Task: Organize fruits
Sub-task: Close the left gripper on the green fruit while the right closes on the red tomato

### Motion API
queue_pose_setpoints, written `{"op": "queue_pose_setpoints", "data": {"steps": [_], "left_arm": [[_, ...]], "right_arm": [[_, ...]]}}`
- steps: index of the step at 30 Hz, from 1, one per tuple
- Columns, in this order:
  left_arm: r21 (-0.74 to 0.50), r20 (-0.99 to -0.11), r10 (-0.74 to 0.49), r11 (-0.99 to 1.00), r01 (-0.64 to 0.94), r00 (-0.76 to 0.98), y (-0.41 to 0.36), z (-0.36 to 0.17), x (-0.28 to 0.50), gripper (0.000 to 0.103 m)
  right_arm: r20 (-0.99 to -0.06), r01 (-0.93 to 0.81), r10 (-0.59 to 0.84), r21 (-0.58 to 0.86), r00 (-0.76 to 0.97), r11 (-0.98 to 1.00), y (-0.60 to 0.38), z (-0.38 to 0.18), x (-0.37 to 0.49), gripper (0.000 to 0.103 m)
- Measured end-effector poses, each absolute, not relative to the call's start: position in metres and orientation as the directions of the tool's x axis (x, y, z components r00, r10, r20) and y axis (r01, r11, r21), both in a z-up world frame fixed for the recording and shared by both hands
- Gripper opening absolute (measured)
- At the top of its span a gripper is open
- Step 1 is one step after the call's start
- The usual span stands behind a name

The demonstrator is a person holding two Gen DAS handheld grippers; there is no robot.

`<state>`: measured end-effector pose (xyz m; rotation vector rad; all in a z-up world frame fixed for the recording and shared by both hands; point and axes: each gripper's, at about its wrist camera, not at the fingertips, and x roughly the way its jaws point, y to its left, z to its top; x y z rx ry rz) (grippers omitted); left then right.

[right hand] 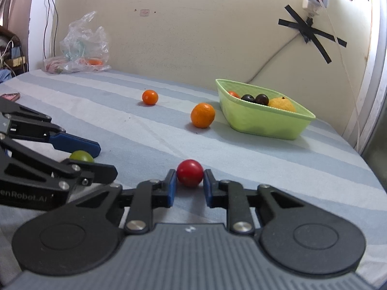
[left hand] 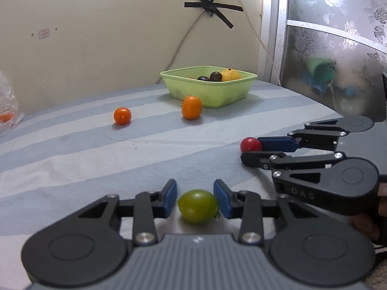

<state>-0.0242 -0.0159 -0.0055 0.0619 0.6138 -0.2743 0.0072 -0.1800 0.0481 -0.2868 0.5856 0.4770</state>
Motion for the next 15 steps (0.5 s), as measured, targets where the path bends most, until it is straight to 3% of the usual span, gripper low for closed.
{"op": "queue_pose_setpoints", "data": {"steps": [7,15], "left_arm": [[-0.026,-0.577,-0.238,0.961,0.274,0.781,-0.0150,-0.0054,-0.0239,0.034],[0.003,-0.588,-0.226,0.959,0.282,0.776,-0.0151,-0.0035,-0.0266,0.044]], "right_arm": [[-0.589,-0.502,0.346,-0.119,0.730,0.857,-0.1801,0.0482,0.0078,0.026],[-0.592,-0.499,0.348,-0.109,0.727,0.859,-0.1798,0.0484,0.0076,0.027]]}}
